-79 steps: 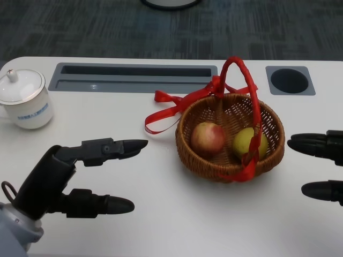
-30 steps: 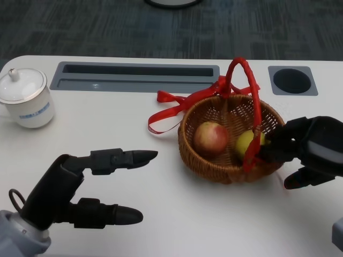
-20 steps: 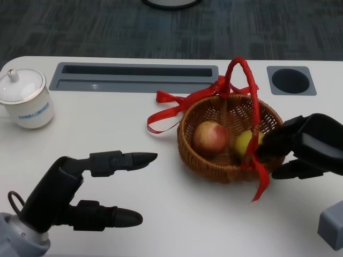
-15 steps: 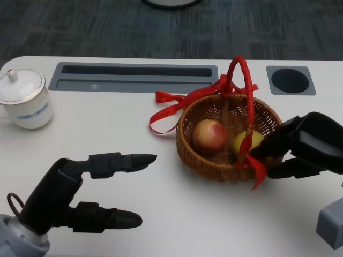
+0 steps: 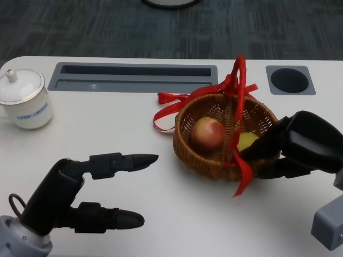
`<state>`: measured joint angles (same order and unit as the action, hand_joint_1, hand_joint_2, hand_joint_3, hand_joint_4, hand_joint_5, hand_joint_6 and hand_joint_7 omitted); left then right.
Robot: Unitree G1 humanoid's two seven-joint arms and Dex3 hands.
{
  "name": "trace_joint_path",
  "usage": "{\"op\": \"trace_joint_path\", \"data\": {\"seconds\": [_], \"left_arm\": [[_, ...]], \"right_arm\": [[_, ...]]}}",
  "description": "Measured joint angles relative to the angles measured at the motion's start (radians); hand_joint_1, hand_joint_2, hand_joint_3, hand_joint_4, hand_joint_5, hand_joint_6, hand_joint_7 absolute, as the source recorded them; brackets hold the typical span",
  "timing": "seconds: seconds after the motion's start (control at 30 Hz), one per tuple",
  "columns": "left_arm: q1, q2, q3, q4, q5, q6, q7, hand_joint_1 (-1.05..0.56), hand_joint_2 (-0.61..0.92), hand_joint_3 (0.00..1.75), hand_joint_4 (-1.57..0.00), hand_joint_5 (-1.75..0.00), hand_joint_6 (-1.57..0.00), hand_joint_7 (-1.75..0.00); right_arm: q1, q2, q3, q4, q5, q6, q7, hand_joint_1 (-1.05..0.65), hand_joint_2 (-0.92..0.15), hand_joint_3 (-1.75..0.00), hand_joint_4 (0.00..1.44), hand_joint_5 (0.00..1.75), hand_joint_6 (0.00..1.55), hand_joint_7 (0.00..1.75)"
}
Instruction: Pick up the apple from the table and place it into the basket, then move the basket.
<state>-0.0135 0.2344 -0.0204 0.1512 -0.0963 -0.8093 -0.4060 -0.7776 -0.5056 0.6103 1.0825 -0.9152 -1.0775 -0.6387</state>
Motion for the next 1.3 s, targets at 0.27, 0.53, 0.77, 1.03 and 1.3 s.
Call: {"op": "trace_joint_path", "data": {"seconds": [0.27,0.53,0.77,1.03,1.3], "left_arm": [[0.003,-0.001,0.0,0.0,0.0,-0.003,0.003,-0.38,0.69,0.0,-0.87,0.0,-0.8,0.0],[0.003,-0.001,0.001,0.007,0.0,-0.019,0.003,-0.39,0.69,0.0,-0.88,0.0,-0.81,0.0],[0.003,-0.001,0.001,0.008,0.0,-0.022,0.003,-0.39,0.68,0.0,-0.88,0.0,-0.81,0.0],[0.004,0.0,0.001,0.008,-0.001,-0.021,0.003,-0.38,0.68,0.0,-0.88,0.0,-0.81,0.0],[0.004,0.003,0.002,0.008,-0.002,-0.021,0.003,-0.38,0.67,0.0,-0.89,0.0,-0.81,0.0]], "right_arm": [[-0.01,-0.009,-0.041,0.048,0.027,0.043,0.016,-0.21,-0.84,0.0,1.16,0.01,1.09,0.01],[-0.048,-0.013,-0.091,0.14,0.095,0.12,0.076,-0.19,-0.84,0.0,1.16,0.01,1.09,0.01],[-0.075,-0.017,-0.135,0.194,0.145,0.242,0.135,-0.19,-0.84,0.0,1.16,0.0,1.07,0.0],[-0.105,-0.025,-0.157,0.224,0.167,0.37,0.19,-0.19,-0.84,0.0,1.19,0.01,1.06,0.0],[-0.142,-0.027,-0.079,0.236,0.1,0.415,0.179,-0.21,-0.87,-0.01,1.1,0.0,1.05,0.0]]}}
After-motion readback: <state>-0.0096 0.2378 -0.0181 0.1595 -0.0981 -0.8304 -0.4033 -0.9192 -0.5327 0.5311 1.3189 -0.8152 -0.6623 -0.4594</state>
